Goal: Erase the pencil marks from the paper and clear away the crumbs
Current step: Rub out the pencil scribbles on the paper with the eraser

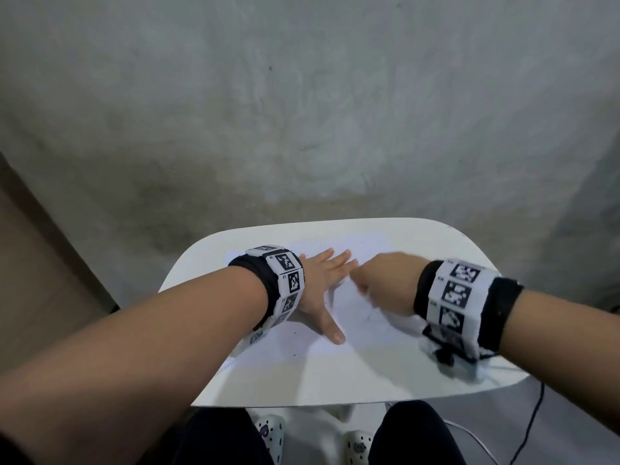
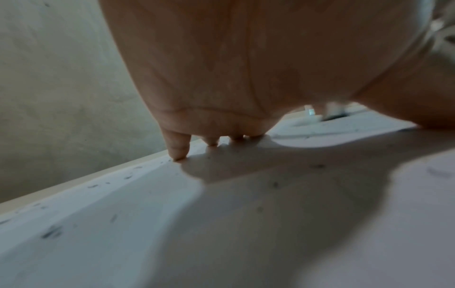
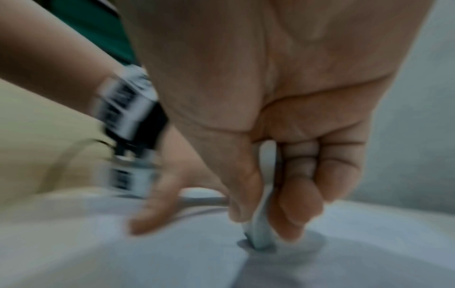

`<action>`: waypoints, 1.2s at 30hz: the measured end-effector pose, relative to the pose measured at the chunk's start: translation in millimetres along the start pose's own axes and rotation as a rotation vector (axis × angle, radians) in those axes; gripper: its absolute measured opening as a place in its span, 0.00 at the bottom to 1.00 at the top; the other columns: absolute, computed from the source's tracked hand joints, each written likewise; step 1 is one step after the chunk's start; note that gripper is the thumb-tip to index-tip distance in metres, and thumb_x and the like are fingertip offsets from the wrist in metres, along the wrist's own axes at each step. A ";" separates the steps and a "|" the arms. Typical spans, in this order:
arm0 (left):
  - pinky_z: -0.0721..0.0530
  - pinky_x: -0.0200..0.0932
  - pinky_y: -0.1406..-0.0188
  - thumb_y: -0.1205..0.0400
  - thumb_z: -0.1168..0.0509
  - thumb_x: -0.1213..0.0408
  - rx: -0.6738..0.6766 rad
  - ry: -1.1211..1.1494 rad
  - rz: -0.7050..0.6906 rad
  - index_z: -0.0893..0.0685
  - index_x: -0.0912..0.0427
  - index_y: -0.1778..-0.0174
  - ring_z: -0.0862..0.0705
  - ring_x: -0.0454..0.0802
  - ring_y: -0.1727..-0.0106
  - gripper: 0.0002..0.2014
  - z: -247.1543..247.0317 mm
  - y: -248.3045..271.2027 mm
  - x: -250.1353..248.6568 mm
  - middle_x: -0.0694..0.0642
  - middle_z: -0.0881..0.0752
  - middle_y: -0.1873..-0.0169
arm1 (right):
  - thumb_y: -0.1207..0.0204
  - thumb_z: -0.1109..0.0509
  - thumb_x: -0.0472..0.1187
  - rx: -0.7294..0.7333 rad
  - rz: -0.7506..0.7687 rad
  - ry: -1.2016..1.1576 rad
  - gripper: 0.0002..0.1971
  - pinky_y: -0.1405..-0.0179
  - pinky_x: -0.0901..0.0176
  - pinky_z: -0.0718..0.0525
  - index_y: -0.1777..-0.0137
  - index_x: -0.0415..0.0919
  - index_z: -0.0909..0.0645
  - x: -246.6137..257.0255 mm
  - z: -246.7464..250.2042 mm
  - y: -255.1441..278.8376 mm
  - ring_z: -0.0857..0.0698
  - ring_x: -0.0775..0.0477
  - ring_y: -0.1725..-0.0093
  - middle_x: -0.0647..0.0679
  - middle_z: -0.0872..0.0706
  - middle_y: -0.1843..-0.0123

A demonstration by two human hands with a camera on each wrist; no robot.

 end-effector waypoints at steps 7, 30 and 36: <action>0.59 0.68 0.17 0.35 0.29 0.27 0.010 0.016 -0.009 0.74 0.46 0.17 0.72 0.48 0.16 0.68 0.5 0.1 1.5 0.43 0.75 0.18 | 0.24 0.32 0.37 -0.030 -0.049 0.011 0.08 0.66 0.61 0.26 0.59 0.47 0.29 -18.1 -6.0 -5.8 0.20 0.46 0.57 0.50 0.16 0.56; 0.59 0.68 0.18 0.35 0.29 0.27 0.000 0.013 -0.006 0.73 0.46 0.17 0.72 0.48 0.16 0.68 0.1 -1.5 0.8 0.43 0.75 0.18 | 0.23 0.33 0.40 0.040 -0.058 -0.121 0.03 0.57 0.60 0.28 0.56 0.47 0.24 -26.6 -4.7 3.1 0.21 0.47 0.54 0.53 0.18 0.58; 0.60 0.66 0.17 0.35 0.29 0.27 0.002 0.013 -0.004 0.73 0.46 0.17 0.72 0.48 0.16 0.68 -0.5 -1.3 -0.1 0.43 0.75 0.18 | 0.23 0.34 0.39 0.056 0.033 -0.152 0.03 0.56 0.59 0.26 0.56 0.48 0.25 -2.0 -18.0 7.8 0.22 0.47 0.56 0.51 0.15 0.55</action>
Point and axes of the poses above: each hand's wrist, its own y-axis away from the middle knuckle, its own z-axis out of the back of the hand, x = y × z, the point moved 5 cm from there along -y, towards the middle knuckle
